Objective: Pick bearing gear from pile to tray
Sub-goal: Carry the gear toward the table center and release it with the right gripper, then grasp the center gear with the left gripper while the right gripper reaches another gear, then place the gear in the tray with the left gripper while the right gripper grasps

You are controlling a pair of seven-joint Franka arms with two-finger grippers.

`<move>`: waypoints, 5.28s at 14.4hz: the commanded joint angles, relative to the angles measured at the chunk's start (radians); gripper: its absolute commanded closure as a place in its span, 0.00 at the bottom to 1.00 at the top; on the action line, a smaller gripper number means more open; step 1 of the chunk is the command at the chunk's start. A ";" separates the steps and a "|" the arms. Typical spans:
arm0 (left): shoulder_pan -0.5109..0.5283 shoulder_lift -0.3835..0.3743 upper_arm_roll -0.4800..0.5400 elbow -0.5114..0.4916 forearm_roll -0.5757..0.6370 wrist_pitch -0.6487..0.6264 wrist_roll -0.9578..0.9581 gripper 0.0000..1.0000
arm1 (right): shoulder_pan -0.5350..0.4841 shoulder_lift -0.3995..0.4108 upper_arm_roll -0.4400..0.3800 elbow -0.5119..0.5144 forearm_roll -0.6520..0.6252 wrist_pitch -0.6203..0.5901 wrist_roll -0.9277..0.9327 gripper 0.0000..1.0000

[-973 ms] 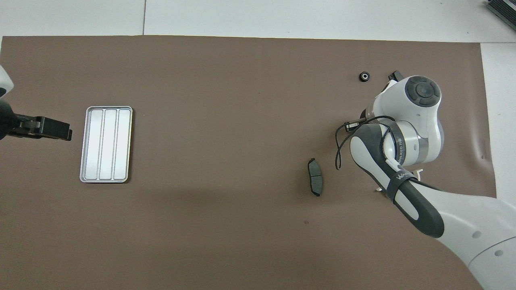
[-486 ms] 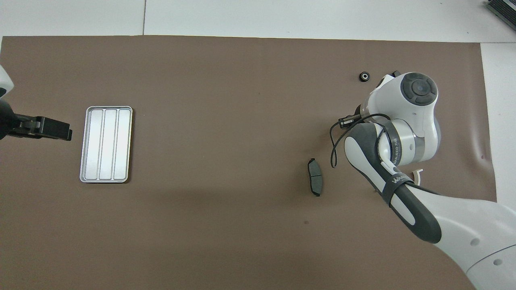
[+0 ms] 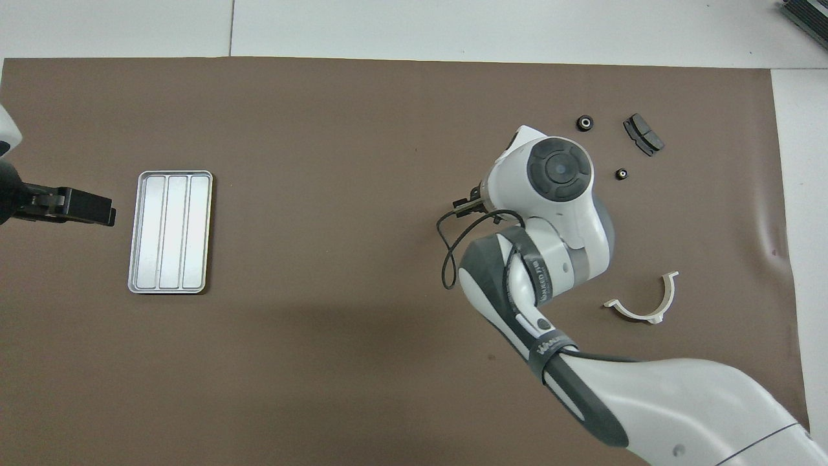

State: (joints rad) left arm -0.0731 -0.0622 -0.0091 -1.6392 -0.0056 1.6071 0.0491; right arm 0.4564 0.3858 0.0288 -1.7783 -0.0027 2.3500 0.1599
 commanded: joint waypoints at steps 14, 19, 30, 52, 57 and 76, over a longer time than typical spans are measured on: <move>0.003 -0.002 0.005 -0.001 -0.014 -0.013 0.012 0.00 | 0.246 0.165 -0.001 0.082 -0.014 0.350 0.167 0.72; 0.003 -0.002 0.005 -0.001 -0.014 -0.013 0.012 0.00 | 0.266 0.196 -0.001 0.089 0.000 0.387 0.170 0.10; 0.003 -0.002 0.005 -0.001 -0.014 -0.013 0.012 0.00 | -0.060 0.151 -0.001 0.218 -0.003 0.025 -0.118 0.11; -0.393 0.421 -0.020 -0.223 0.160 0.766 -0.844 0.00 | -0.460 0.303 -0.001 0.236 -0.002 0.262 -0.422 0.30; -0.396 0.441 -0.022 -0.260 0.162 0.809 -0.870 0.28 | -0.440 0.312 0.000 0.263 -0.003 0.262 -0.370 0.33; -0.412 0.397 -0.020 -0.312 0.161 0.762 -0.922 1.00 | -0.441 0.358 0.022 0.296 0.067 0.356 -0.356 0.46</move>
State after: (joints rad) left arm -0.4926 0.3707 -0.0393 -1.9553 0.1329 2.4203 -0.8678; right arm 0.0219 0.7263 0.0408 -1.4932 0.0403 2.6823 -0.2079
